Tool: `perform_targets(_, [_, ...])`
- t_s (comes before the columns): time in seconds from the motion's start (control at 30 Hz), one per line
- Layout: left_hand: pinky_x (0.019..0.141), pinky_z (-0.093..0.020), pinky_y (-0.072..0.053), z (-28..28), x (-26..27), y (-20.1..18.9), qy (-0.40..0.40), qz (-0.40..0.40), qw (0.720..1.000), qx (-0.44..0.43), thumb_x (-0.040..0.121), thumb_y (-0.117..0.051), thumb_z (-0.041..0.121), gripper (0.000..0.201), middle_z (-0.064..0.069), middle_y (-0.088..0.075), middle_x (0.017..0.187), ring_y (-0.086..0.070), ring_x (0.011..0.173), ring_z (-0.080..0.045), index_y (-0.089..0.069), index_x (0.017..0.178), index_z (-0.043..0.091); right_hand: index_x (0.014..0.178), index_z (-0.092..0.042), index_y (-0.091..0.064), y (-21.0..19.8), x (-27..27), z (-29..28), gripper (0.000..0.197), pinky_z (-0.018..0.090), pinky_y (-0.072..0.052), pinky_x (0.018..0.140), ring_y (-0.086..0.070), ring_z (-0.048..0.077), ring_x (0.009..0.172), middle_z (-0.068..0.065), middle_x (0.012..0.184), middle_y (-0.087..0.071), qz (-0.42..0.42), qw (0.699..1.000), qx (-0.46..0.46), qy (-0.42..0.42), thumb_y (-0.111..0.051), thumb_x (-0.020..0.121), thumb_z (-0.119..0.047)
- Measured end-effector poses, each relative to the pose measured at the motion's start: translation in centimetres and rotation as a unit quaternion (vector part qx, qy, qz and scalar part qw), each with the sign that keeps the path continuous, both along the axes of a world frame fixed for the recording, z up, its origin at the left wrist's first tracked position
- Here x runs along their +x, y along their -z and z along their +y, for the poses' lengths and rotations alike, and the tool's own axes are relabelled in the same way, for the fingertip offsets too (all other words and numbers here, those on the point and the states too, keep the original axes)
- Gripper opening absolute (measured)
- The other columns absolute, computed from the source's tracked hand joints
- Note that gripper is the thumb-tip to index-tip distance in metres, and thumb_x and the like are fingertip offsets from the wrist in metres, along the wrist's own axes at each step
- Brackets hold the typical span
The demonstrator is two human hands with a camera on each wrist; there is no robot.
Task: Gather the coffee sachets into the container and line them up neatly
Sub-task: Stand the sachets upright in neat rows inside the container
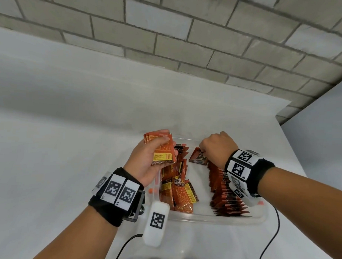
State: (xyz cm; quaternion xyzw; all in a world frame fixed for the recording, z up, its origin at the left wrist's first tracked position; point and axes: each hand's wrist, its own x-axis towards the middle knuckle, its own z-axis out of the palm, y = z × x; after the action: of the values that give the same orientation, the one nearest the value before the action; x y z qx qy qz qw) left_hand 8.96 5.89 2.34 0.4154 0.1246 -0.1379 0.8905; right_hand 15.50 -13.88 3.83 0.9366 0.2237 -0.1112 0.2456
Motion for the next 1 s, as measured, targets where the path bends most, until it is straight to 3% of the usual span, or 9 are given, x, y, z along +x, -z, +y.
perform_targets(0.07, [0.070,-0.036,-0.053,0.0,0.0,0.0,0.000,0.003,1.000,-0.002,0.091,-0.055,0.012,0.018,-0.010,-0.069,0.084,-0.068,0.070,-0.022,-0.064,0.105,0.018,0.076,-0.019,-0.050,0.0,-0.2,0.1,0.019,0.028,-0.026,0.072,-0.043,0.020,0.067,-0.004,0.063,-0.042,-0.006,1.000,0.002,-0.004,-0.046,0.091,-0.007])
perform_targets(0.2, [0.070,-0.036,-0.053,0.0,0.1,0.1,0.000,0.002,1.000,-0.008,0.090,-0.055,0.012,0.019,-0.011,-0.069,0.085,-0.068,0.069,-0.023,-0.064,0.106,0.017,0.081,-0.020,-0.054,0.0,-0.6,0.1,0.020,0.029,-0.026,0.073,-0.041,0.019,0.069,0.000,0.076,-0.055,-0.018,1.000,-0.012,-0.013,-0.046,0.092,-0.007])
perform_targets(0.43, [0.069,-0.035,-0.053,0.1,0.0,0.2,0.004,0.001,1.000,-0.004,0.090,-0.052,0.004,0.026,-0.011,-0.070,0.088,-0.068,0.073,-0.023,-0.063,0.110,0.016,0.090,-0.018,-0.054,-0.3,-0.6,0.0,0.007,0.027,-0.026,0.074,-0.040,0.018,0.072,-0.001,0.084,-0.055,-0.018,1.000,0.007,-0.009,-0.049,0.094,-0.015])
perform_targets(0.53, [0.070,-0.034,-0.051,0.1,0.0,0.0,0.019,-0.007,1.000,0.004,0.088,-0.049,0.000,0.028,-0.012,-0.068,0.091,-0.066,0.074,-0.024,-0.062,0.108,0.015,0.088,-0.017,-0.050,-1.2,-0.6,-0.3,0.006,0.026,-0.027,0.076,-0.048,0.019,0.076,-0.001,0.085,-0.053,-0.011,0.999,0.047,-0.003,-0.048,0.094,-0.016])
perform_targets(0.67, [0.061,-0.031,-0.054,0.0,-0.2,-0.2,0.055,-0.021,0.998,0.016,0.087,-0.046,-0.004,0.033,-0.013,-0.068,0.089,-0.069,0.074,-0.027,-0.060,0.111,0.014,0.102,-0.014,-0.060,-3.3,-1.0,-2.0,0.014,0.027,-0.039,0.079,-0.059,0.020,0.089,0.001,0.097,-0.064,-0.016,0.990,0.133,0.044,-0.052,0.091,-0.018])
perform_targets(0.77, [0.062,-0.033,-0.056,-0.5,-0.6,-0.6,0.090,-0.051,0.994,0.041,0.083,-0.052,-0.011,0.040,-0.013,-0.071,0.095,-0.070,0.081,-0.028,-0.059,0.113,0.014,0.101,-0.019,-0.063,-4.8,-2.4,-3.3,0.014,0.019,-0.039,0.066,-0.060,0.011,0.075,-0.005,0.090,-0.066,-0.009,0.947,0.301,0.114,-0.063,0.088,-0.026])
perform_targets(0.87, [0.066,-0.035,-0.057,-1.4,-1.0,-1.0,0.110,-0.094,0.988,0.058,0.068,-0.070,-0.010,0.050,-0.012,-0.070,0.096,-0.069,0.084,-0.025,-0.062,0.111,0.013,0.101,-0.028,-0.062,-6.0,-4.9,-3.1,0.026,0.016,-0.045,0.061,-0.057,0.012,0.060,-0.008,0.086,-0.067,0.108,0.825,0.531,0.158,-0.075,0.078,-0.032])
perform_targets(0.93, [0.068,-0.035,-0.056,-2.2,-1.2,-1.3,0.123,-0.111,0.984,0.065,0.060,-0.071,-0.004,0.052,-0.011,-0.070,0.094,-0.068,0.085,-0.024,-0.062,0.108,0.013,0.107,-0.031,-0.060,-6.1,-6.4,-2.5,0.038,0.023,-0.048,0.065,-0.056,0.014,0.065,-0.005,0.089,-0.067,0.172,0.779,0.582,0.157,-0.075,0.073,-0.036])
perform_targets(1.0, [0.068,-0.035,-0.057,-2.9,-1.3,-1.4,0.128,-0.114,0.983,0.062,0.060,-0.071,-0.004,0.051,-0.012,-0.070,0.095,-0.068,0.086,-0.024,-0.062,0.107,0.013,0.110,-0.032,-0.058,-5.7,-7.3,-2.1,0.042,0.024,-0.048,0.066,-0.057,0.013,0.067,-0.004,0.087,-0.066,0.193,0.764,0.598,0.149,-0.074,0.072,-0.035])
